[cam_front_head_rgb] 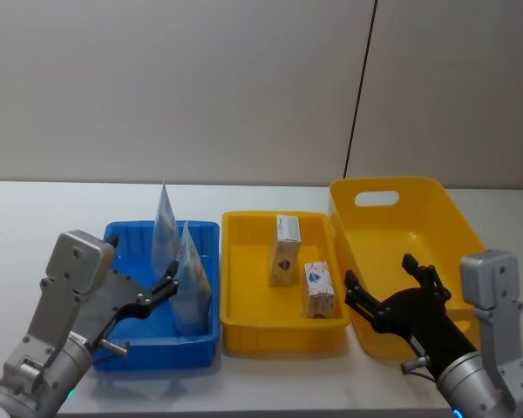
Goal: Bimanual collaborative sorting of washing and personal care products
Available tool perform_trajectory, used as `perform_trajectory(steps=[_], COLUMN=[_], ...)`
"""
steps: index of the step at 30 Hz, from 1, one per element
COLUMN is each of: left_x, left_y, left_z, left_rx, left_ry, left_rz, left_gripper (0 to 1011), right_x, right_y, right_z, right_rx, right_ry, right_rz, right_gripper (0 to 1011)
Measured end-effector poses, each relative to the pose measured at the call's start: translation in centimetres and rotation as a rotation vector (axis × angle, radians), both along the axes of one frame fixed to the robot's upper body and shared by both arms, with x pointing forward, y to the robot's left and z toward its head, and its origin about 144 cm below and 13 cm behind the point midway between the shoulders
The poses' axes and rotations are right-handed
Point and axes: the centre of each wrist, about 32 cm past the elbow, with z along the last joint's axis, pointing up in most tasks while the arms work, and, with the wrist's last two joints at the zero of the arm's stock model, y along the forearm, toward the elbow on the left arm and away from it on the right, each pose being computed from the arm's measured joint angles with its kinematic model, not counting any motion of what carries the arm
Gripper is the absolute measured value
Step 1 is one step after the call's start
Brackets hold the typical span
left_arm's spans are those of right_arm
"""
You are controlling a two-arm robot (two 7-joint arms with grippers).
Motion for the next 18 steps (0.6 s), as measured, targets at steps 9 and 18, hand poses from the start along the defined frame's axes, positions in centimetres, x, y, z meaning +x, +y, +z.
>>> perform_trajectory(steps=[9,18], left_x=[0.0,0.04], left_y=[0.0,0.02], left_z=[0.0,0.0], left_rx=[0.0,-0.005], left_ry=[0.0,0.003], left_rz=[0.0,-0.002], left_gripper=[1001,1001], right_x=[0.0,0.0], right_y=[0.0,0.0], right_z=[0.0,0.0], right_rx=[0.0,0.0], right_ry=[0.0,0.0], right_rz=[0.0,0.0], right_gripper=[1003,1003])
